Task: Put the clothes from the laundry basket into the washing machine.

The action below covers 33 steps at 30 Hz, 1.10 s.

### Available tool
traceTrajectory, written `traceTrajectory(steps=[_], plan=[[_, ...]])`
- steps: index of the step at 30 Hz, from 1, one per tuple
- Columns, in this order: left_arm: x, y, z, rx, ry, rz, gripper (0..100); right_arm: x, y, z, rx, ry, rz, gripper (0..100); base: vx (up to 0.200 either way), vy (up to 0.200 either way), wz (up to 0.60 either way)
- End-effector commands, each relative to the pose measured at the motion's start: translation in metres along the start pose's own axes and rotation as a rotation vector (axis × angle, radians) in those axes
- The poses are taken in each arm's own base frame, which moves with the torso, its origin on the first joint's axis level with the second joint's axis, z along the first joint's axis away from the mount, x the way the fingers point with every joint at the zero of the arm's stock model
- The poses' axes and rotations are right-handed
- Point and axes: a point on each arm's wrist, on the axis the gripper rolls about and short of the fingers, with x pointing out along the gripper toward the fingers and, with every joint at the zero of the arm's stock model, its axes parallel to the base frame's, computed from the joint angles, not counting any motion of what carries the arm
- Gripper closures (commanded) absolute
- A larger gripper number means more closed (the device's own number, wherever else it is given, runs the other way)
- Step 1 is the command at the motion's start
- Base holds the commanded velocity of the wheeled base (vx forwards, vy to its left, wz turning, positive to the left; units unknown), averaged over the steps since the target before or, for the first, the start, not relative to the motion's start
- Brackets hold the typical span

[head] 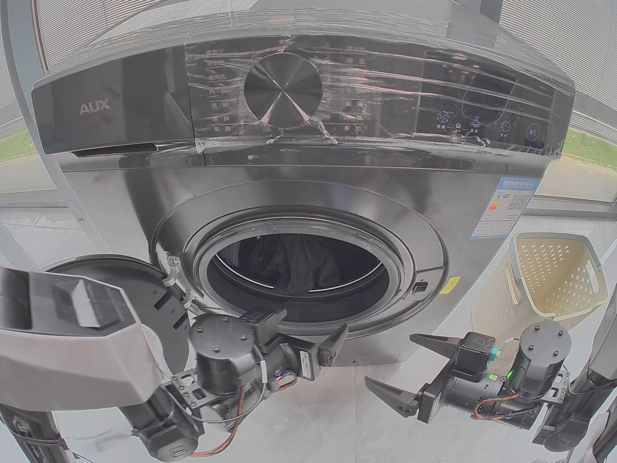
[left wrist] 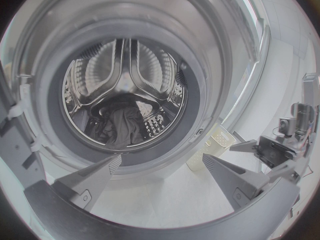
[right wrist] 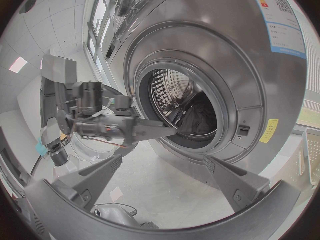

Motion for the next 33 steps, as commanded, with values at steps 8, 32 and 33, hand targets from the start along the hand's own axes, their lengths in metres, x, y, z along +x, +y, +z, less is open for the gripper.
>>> traceTrajectory(steps=[8, 32, 33], plan=[[-0.097, 0.023, 0.046, -0.088, -0.121, 0.015, 0, -0.036, -0.02, 0.018, 0.027, -0.108, -0.214, 0, 0.0, 0.0, 0.0], [-0.184, 0.064, 0.071, 0.075, -0.286, 0.215, 0, -0.098, -0.051, 0.034, 0.064, -0.149, -0.461, 0, -0.058, 0.0, 0.0], [-0.189, 0.064, 0.072, 0.087, -0.288, 0.218, 0, -0.103, -0.05, 0.033, 0.068, -0.137, -0.464, 0, -0.2, 0.0, 0.0]])
